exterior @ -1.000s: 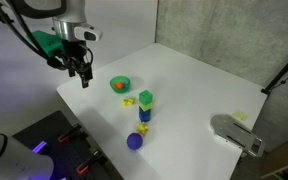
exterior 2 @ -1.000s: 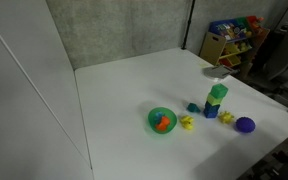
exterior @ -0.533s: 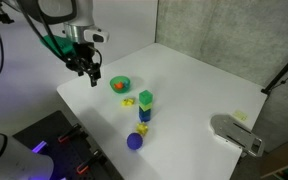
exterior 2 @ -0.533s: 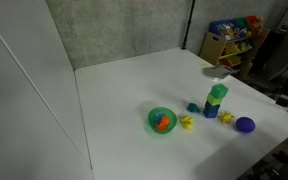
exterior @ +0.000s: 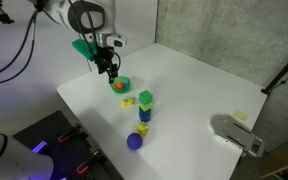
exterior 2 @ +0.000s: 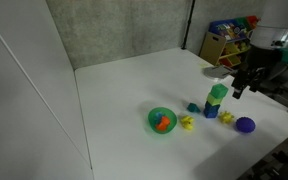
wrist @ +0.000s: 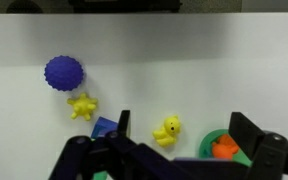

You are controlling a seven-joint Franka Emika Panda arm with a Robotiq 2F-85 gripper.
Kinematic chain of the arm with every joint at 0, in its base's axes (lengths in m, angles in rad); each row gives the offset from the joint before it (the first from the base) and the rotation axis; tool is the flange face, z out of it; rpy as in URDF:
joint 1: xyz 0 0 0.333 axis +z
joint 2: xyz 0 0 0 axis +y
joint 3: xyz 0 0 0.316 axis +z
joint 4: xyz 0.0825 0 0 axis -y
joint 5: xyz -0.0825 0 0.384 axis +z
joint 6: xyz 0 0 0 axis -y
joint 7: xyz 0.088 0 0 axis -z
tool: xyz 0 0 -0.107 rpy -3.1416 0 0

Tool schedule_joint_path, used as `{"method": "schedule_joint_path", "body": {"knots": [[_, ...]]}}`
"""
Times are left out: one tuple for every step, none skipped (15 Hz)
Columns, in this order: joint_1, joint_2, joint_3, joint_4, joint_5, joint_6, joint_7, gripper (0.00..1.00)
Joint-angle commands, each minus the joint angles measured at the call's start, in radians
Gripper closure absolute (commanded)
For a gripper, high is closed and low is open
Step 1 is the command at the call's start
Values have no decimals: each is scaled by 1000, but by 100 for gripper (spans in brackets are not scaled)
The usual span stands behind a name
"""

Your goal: Pick up the yellow bear on the left and put it in the green bowl.

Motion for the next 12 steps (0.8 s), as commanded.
{"method": "schedule_joint_path", "body": {"knots": [[-5,161,15,122,-7,52,129,0],[-2,198,15,143,-9,77,169,0],[1,232,14,161,-13,101,206,0],[5,271,11,180,-20,131,250,0],[9,304,6,198,-23,154,286,0],[15,340,0,215,-30,184,324,0],[21,375,-6,233,-38,207,359,0],[31,412,-15,251,-57,233,399,0],[43,448,-27,271,-77,255,443,0],[55,483,-41,293,-91,268,476,0],[67,522,-56,318,-102,278,507,0],[77,562,-68,348,-107,280,532,0]]}}
